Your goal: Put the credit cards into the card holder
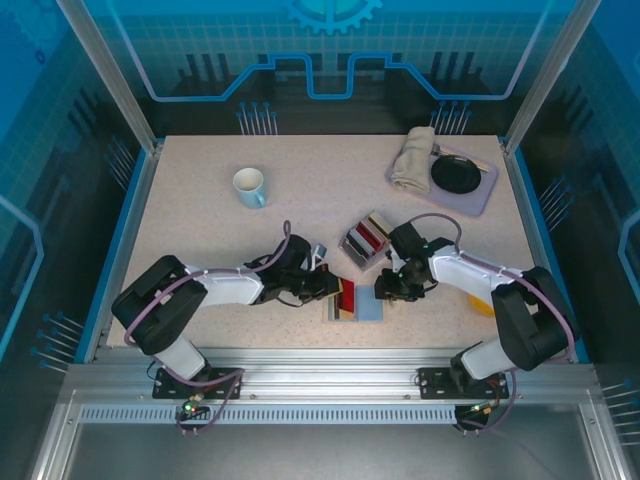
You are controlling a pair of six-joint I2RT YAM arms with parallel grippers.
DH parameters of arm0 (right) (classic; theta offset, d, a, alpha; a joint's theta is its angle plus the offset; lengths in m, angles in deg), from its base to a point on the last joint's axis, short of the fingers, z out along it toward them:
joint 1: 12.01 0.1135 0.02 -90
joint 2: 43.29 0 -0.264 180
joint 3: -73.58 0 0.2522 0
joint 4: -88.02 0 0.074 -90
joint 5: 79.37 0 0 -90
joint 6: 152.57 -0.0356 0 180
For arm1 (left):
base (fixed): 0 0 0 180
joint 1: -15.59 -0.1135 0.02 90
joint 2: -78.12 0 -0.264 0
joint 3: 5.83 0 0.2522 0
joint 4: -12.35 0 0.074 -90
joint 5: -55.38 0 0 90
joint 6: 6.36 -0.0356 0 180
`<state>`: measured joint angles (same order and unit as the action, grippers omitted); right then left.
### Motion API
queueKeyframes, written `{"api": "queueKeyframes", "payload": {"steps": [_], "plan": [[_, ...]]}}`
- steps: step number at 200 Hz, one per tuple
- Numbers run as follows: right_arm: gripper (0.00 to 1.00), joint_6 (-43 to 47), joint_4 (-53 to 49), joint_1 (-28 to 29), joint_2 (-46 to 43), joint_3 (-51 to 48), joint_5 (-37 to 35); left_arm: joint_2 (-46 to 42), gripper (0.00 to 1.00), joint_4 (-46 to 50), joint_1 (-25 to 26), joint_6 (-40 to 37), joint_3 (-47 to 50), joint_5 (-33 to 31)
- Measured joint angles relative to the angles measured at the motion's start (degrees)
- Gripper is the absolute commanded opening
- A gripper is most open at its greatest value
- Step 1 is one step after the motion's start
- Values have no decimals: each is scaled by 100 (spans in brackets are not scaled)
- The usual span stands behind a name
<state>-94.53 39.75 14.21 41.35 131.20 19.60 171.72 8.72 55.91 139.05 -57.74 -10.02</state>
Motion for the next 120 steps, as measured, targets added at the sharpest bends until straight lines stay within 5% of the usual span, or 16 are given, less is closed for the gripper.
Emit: {"api": "queueKeyframes", "payload": {"steps": [120], "plan": [[35,-9,136,0,186,-105,0,560,0,-704,142,39,83,-85]]}}
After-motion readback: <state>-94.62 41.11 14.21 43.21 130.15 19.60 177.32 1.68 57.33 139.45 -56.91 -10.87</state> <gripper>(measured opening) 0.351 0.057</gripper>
